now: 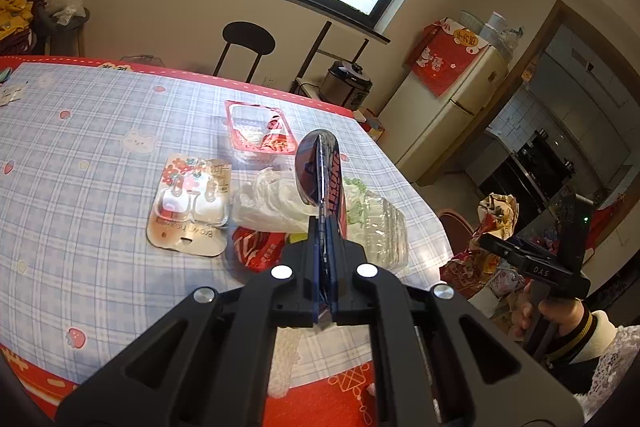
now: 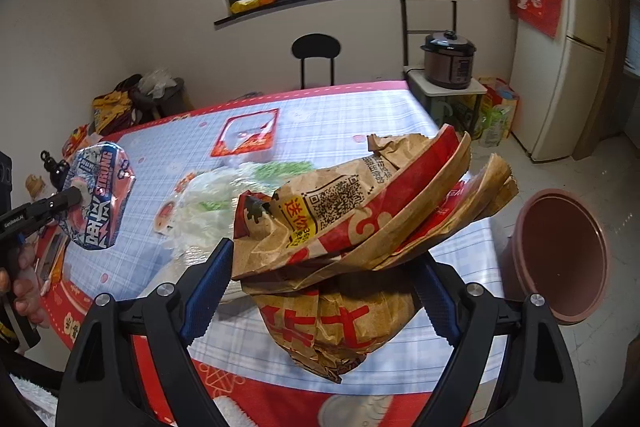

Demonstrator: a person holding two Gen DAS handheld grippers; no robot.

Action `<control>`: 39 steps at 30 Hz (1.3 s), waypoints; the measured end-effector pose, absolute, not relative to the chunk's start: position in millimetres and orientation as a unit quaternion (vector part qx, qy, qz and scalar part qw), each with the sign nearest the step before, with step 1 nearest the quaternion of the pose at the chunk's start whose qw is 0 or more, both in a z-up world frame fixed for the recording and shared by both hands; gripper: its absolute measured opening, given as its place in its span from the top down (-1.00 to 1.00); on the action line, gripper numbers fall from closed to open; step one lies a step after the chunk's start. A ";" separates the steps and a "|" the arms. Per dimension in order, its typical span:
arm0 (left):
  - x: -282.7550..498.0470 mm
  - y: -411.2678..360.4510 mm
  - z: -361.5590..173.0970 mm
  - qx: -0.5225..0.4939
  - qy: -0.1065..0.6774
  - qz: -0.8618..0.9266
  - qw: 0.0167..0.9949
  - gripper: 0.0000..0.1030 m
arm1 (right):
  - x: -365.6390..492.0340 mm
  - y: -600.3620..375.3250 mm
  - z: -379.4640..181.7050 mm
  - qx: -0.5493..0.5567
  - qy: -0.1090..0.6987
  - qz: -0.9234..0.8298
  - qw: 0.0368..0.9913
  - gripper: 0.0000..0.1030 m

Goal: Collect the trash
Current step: 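Carry both items to the brown bin and release them inside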

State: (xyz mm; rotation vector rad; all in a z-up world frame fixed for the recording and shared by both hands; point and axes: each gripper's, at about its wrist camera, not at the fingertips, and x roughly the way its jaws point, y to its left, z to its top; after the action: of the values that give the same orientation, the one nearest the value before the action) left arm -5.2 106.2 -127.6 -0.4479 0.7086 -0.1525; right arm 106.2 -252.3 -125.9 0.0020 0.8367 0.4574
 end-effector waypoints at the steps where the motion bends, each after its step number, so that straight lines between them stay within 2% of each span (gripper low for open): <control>1: -2.7 101.5 -126.3 -0.216 0.343 -0.075 0.911 0.86 | 109.1 -261.2 -125.8 0.004 0.401 0.213 0.891 -0.63; 9: 23.8 46.2 -118.1 -0.211 0.336 -0.068 0.915 0.86 | 150.0 -353.2 -133.6 0.013 0.403 0.160 0.901 -0.63; 19: 71.4 -62.0 -111.7 -0.216 0.330 -0.062 0.917 0.86 | 238.7 -500.7 -156.3 -0.004 0.429 0.075 0.900 -0.63; 23: 88.2 -100.5 -111.0 -0.210 0.328 -0.071 0.918 0.86 | 271.7 -535.4 -167.9 -0.019 0.446 0.054 0.893 -0.73; 24: 92.6 -110.1 -111.5 -0.209 0.328 -0.075 0.918 0.86 | 276.3 -540.1 -169.1 -0.018 0.450 0.053 0.891 -0.80; 26: 100.6 -126.1 -112.1 -0.204 0.328 -0.083 0.919 0.86 | 282.9 -551.9 -166.1 -0.017 0.439 0.046 0.897 -0.90; 39: 173.0 -226.1 -129.5 -0.174 0.354 -0.180 0.901 0.86 | 251.5 -577.7 -104.8 0.005 0.374 0.038 0.927 -0.90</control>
State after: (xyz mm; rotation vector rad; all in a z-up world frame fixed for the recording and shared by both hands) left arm 173.0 -226.1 -129.5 -0.3600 0.7326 -0.3717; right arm 251.5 -577.7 -104.8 0.0097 0.7659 0.0784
